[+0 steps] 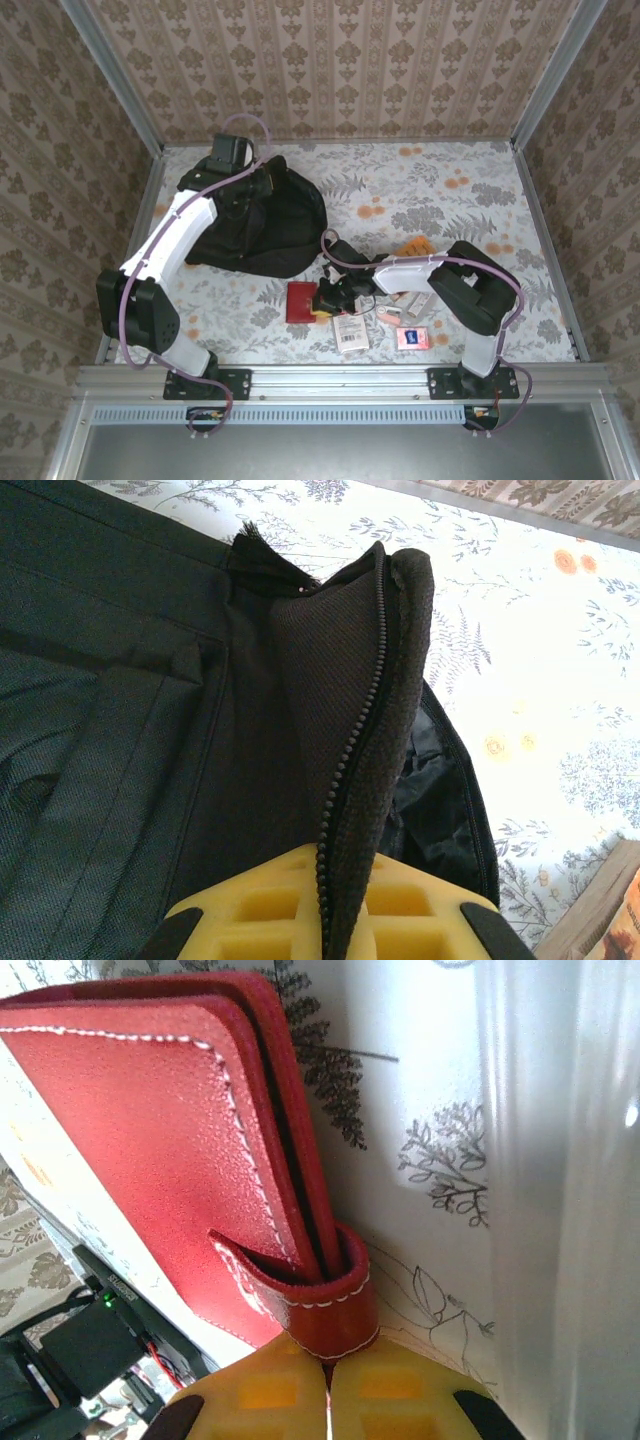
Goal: Pack the student bag
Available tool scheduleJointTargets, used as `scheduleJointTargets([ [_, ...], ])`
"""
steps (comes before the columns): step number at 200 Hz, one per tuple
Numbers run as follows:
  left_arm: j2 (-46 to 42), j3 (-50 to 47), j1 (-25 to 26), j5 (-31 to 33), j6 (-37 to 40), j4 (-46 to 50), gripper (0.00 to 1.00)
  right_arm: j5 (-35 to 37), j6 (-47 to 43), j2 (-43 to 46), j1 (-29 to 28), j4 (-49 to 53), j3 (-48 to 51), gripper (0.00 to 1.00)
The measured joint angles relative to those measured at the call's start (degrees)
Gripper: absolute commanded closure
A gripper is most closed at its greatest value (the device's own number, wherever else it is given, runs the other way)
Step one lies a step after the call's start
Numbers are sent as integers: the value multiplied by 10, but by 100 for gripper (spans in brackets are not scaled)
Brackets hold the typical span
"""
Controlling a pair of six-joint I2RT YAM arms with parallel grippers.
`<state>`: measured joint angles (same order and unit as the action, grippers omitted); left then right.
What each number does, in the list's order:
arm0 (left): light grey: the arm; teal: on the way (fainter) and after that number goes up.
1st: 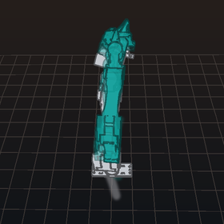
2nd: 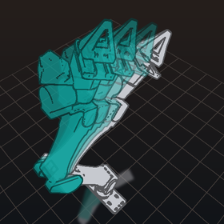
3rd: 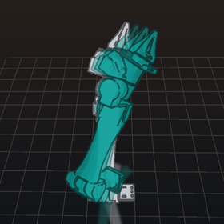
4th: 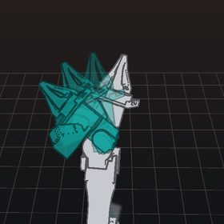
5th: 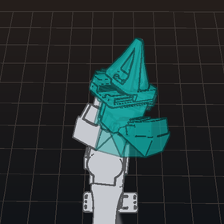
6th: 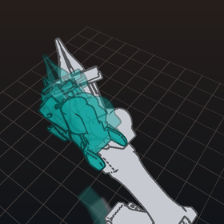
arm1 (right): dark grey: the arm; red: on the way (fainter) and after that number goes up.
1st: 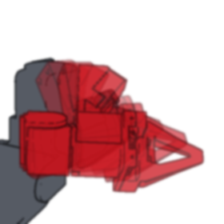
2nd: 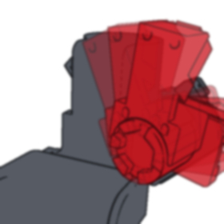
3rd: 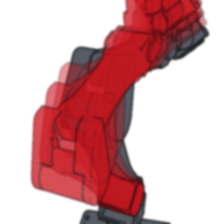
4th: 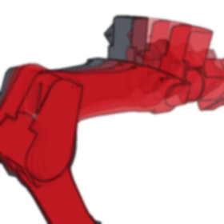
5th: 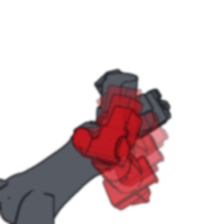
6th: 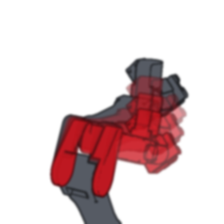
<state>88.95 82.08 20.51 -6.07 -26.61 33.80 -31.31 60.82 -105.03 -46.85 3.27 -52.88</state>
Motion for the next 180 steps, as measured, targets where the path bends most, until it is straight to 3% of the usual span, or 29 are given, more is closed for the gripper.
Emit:
scheduleJointTargets([
  [59,0,0,0,-6,0,0,100,62,-55,69,4,87,-12,100],
  [121,0,0,3,-15,0,0,100,113,-115,216,8,164,-13,100],
  [180,0,9,40,-5,8,18,100,125,-156,353,61,227,-13,100],
])
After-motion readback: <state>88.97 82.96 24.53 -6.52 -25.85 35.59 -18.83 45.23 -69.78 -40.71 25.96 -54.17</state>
